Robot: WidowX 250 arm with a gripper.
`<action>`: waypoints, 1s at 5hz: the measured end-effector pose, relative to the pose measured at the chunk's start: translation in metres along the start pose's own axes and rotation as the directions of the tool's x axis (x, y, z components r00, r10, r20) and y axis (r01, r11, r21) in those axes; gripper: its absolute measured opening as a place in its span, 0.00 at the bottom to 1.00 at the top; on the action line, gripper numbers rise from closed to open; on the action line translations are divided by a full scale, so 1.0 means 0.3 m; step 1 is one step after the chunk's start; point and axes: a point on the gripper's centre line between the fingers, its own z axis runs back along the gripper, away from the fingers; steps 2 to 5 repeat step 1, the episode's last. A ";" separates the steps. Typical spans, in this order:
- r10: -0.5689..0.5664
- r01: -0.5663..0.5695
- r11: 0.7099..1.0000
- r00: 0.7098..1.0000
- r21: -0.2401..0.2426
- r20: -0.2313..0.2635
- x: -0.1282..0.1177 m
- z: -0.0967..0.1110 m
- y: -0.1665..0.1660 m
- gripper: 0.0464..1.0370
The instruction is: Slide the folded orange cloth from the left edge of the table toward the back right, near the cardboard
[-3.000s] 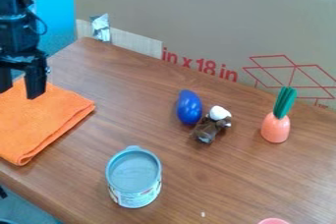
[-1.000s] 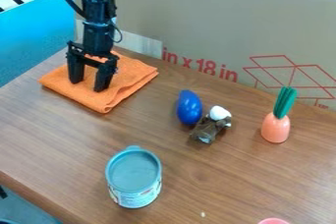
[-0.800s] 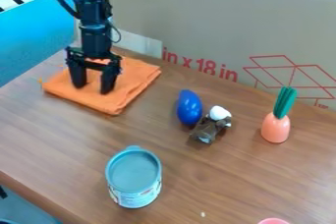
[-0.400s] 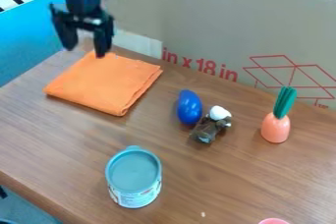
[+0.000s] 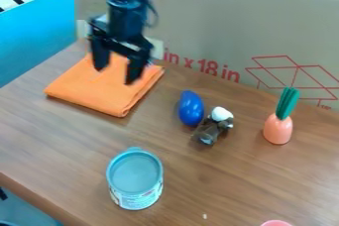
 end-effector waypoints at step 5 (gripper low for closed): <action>-0.081 0.080 0.996 0.996 -0.024 -0.025 -0.033 -0.041 -0.113 0.96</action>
